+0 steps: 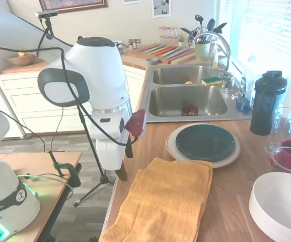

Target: Wipe the blue plate in counterclockwise motion

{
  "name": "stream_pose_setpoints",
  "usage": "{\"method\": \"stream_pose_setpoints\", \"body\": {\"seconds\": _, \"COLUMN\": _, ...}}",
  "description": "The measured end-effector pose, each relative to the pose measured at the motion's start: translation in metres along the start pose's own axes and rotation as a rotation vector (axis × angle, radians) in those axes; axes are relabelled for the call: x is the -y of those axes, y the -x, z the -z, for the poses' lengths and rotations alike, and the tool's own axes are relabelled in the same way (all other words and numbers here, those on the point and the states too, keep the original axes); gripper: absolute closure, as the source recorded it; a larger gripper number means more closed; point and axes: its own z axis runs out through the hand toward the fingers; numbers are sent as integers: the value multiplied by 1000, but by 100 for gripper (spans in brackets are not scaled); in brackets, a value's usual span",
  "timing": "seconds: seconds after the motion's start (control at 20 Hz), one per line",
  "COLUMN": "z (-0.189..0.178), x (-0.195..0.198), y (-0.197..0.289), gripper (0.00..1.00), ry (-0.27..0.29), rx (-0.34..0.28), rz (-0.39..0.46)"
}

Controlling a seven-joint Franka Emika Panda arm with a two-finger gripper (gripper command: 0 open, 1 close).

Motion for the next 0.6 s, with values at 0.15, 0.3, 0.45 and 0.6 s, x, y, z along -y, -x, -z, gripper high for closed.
{"method": "stream_pose_setpoints", "body": {"seconds": 0.15, "z": -1, "x": 0, "y": 0, "gripper": 0, "ry": 6, "rx": -4, "rz": 0}}
{"method": "stream_pose_setpoints", "body": {"seconds": 0.3, "z": -3, "x": 4, "y": 3, "gripper": 0, "ry": 32, "rx": -28, "rz": 14}}
{"method": "stream_pose_setpoints", "body": {"seconds": 0.45, "z": -10, "x": 16, "y": 12, "gripper": 0, "ry": 61, "rx": -78, "rz": 37}}
{"method": "stream_pose_setpoints", "body": {"seconds": 0.6, "z": -21, "x": 28, "y": 21, "gripper": 0, "ry": 91, "rx": -140, "rz": 51}}
